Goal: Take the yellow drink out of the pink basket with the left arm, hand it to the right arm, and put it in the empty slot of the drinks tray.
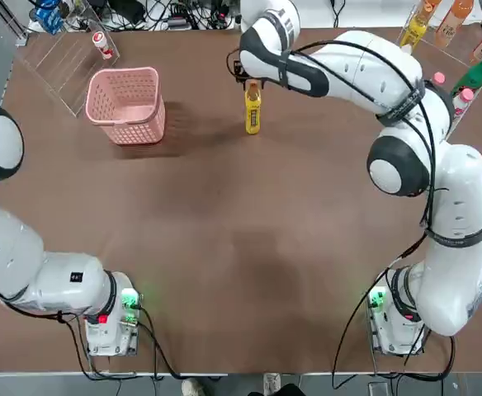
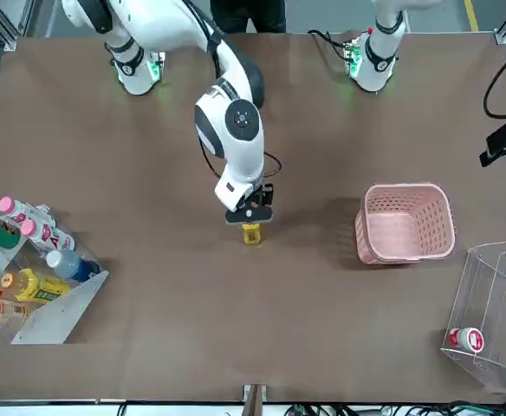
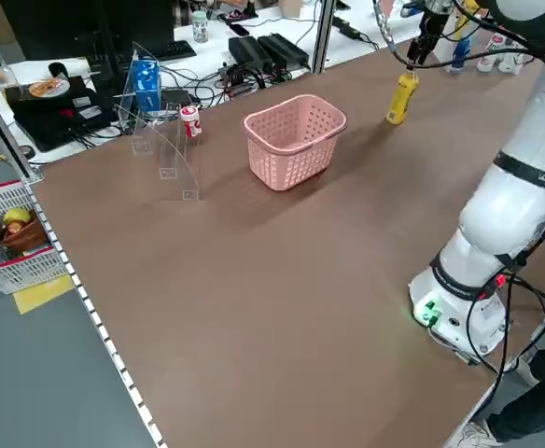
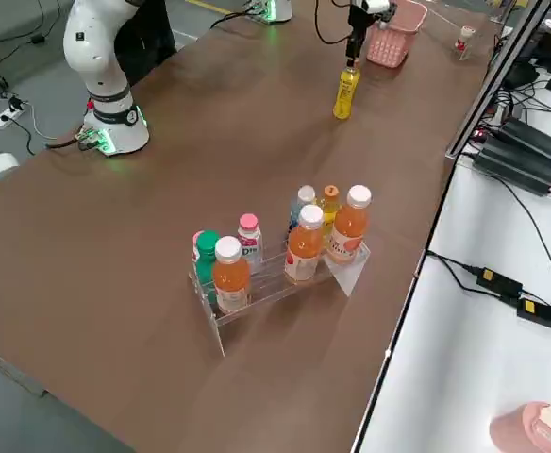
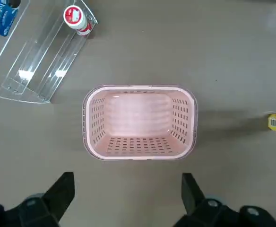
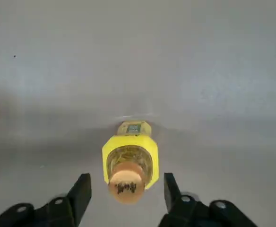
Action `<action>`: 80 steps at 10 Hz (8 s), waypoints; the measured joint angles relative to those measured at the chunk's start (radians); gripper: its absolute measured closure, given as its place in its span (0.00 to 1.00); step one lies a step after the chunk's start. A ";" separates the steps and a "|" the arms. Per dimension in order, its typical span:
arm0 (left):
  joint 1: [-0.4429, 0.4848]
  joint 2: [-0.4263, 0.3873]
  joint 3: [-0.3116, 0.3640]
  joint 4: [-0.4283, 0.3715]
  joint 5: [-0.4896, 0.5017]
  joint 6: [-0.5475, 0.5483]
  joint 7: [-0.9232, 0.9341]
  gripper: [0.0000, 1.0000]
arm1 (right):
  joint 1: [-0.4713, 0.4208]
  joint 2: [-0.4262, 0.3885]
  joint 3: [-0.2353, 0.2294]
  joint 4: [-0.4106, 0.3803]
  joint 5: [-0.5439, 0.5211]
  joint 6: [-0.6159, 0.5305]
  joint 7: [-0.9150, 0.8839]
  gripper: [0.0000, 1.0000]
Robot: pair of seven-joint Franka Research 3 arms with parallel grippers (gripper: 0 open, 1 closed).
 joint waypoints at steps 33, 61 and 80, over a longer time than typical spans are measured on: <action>0.029 -0.018 -0.043 0.005 0.011 -0.001 0.000 0.00 | -0.183 -0.389 -0.061 -0.152 0.001 -0.328 -0.069 0.66; 0.030 -0.018 -0.026 0.005 0.011 -0.001 -0.023 0.00 | -1.015 -0.396 -0.063 -0.118 0.032 -0.211 -0.591 0.66; 0.030 -0.018 -0.022 0.005 0.011 -0.001 -0.023 0.00 | -1.049 -0.210 -0.055 -0.073 0.049 -0.098 -0.570 0.66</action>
